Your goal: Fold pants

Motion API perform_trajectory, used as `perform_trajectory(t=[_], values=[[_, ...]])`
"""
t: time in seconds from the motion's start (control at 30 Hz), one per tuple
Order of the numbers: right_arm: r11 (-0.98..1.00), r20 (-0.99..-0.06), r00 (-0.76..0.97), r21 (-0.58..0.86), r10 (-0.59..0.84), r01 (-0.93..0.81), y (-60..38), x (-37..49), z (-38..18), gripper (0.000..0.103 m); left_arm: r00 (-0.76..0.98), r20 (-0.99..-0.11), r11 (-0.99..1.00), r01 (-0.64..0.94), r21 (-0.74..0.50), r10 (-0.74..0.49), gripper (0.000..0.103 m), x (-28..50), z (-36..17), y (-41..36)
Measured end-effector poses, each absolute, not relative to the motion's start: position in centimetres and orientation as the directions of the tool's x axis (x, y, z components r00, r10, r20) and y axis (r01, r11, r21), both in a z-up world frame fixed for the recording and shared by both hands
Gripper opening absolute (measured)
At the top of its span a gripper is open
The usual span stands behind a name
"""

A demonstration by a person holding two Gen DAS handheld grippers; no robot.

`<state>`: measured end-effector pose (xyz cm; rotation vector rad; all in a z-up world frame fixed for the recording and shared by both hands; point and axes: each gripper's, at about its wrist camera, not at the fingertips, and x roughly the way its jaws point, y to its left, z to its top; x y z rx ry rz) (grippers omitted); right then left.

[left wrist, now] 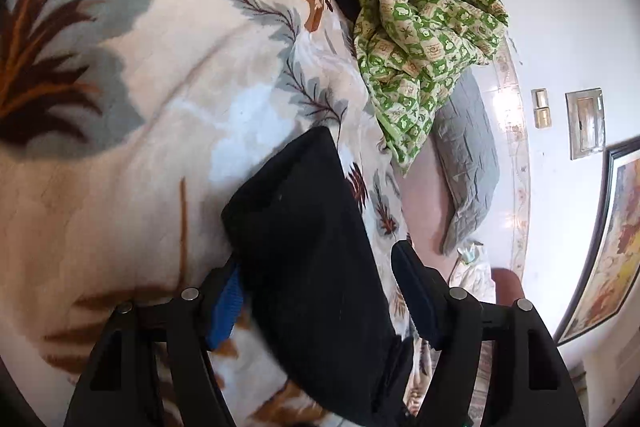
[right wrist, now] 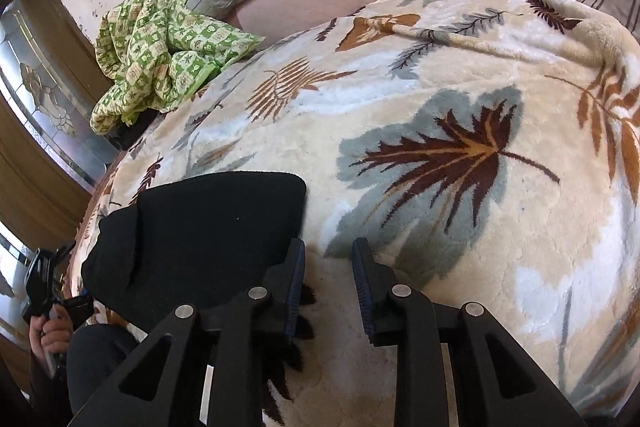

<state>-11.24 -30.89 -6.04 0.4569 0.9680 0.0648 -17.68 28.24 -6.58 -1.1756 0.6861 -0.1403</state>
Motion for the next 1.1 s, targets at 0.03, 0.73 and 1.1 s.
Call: perform_trajectory(t=[0.03,0.73,1.1], values=[[0.903,-0.779,0.573,0.403,0.254,0.148,-30.9,-11.3,-6.0,0.025,0.796,-0.419,0.396,-0.247,-0.884,-0.438,0.069,-17.7,-6.7,28.2],[0.892,-0.773,0.575,0.425,0.268,0.155,-31.0,-11.3,-6.1,0.027,0.824,-0.517,0.834,-0.107,-0.542,-0.23,0.009,-19.9,3.0,17.4],[0.875,-0.765,0.575,0.455,0.289,0.166,-31.5,-11.3,-6.3,0.027,0.73,-0.498,0.862,0.253,-0.438,-0.467,0.008,-20.9,7.4,4.3]])
